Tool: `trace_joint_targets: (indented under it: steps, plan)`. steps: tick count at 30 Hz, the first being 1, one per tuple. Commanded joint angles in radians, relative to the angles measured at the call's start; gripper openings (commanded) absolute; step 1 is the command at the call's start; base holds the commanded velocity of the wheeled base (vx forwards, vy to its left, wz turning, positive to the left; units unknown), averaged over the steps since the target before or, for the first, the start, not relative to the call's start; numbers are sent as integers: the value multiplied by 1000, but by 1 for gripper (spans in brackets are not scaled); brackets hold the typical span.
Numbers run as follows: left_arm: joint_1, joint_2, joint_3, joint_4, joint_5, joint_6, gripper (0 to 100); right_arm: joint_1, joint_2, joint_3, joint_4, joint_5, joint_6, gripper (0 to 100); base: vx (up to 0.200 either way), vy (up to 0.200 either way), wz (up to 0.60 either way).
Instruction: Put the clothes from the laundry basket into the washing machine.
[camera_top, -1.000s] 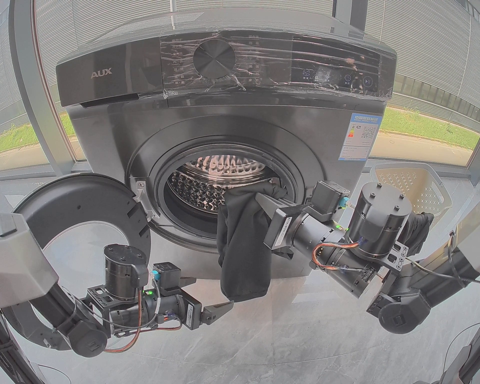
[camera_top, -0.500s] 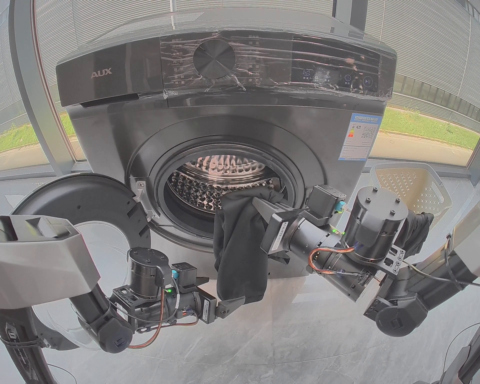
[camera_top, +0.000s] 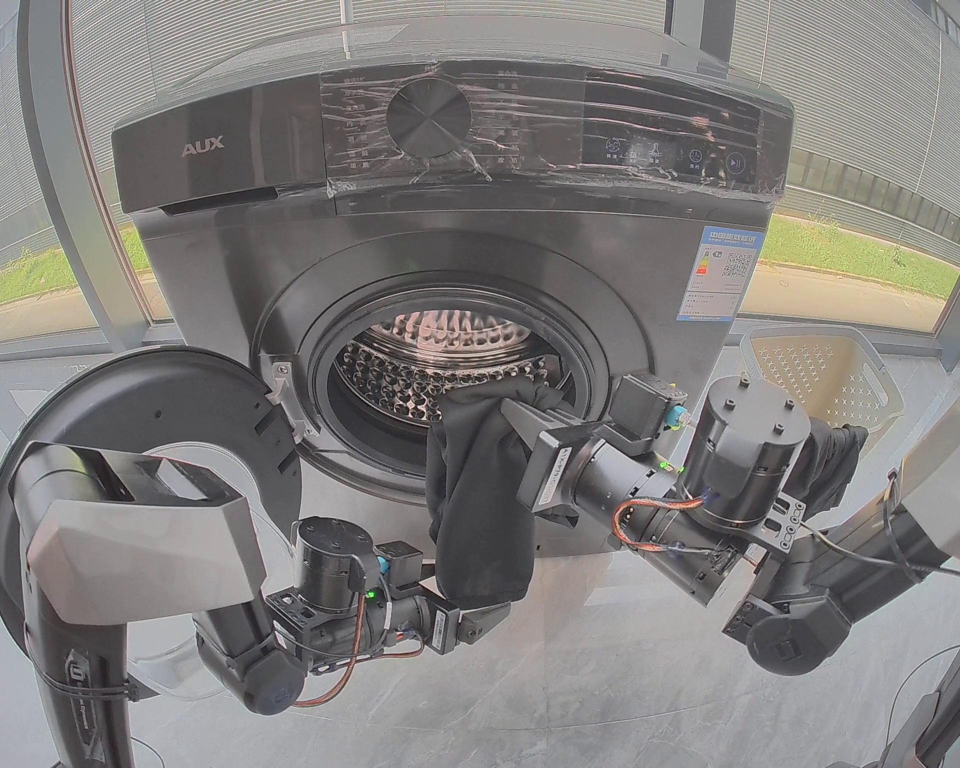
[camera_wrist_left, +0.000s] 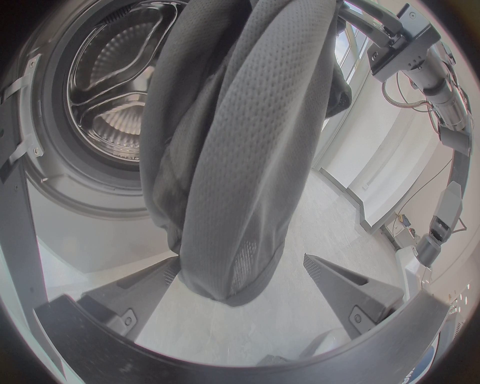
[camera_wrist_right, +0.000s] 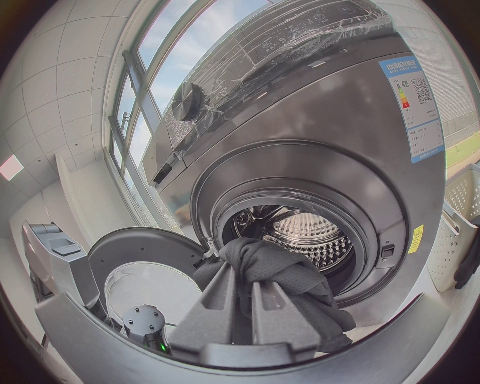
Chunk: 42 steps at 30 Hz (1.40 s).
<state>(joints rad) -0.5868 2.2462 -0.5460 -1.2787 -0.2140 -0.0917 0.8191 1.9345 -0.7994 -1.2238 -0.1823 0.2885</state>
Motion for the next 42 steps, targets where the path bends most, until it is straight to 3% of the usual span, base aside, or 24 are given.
trace_joint_targets:
  steps: [1,5,6,13,18,26,34,35,39,42]
  plan:
    - [-4,69,-35,-53,8,-2,100,2,1,5,0,1,0,0,0,0,0]
    - [2,85,-49,-100,21,-2,100,0,1,5,0,1,0,0,0,0,0]
    - [2,84,-48,-103,28,0,0,0,1,5,0,0,0,0,0,0,0]
    - [1,70,-42,-125,39,1,0,-12,1,6,0,1,0,0,0,0,0]
    - [-10,62,15,-274,74,4,0,-35,14,14,0,3,-3,0,0,0,0]
    - [-54,-152,178,-278,59,4,0,-80,43,17,-22,7,-9,0,0,0,0]
    - [-126,-295,233,-278,56,3,0,-95,86,54,-88,15,-35,0,0,0,0]
    - [-128,-304,235,-278,56,3,0,-95,87,58,-88,15,-35,100,0,0,0]
    - [-120,-332,221,-278,56,-2,0,-97,87,88,-79,14,-40,100,0,0,0]
    - [-116,-355,190,-278,56,-34,0,-100,87,135,-83,14,-69,100,0,0,0]
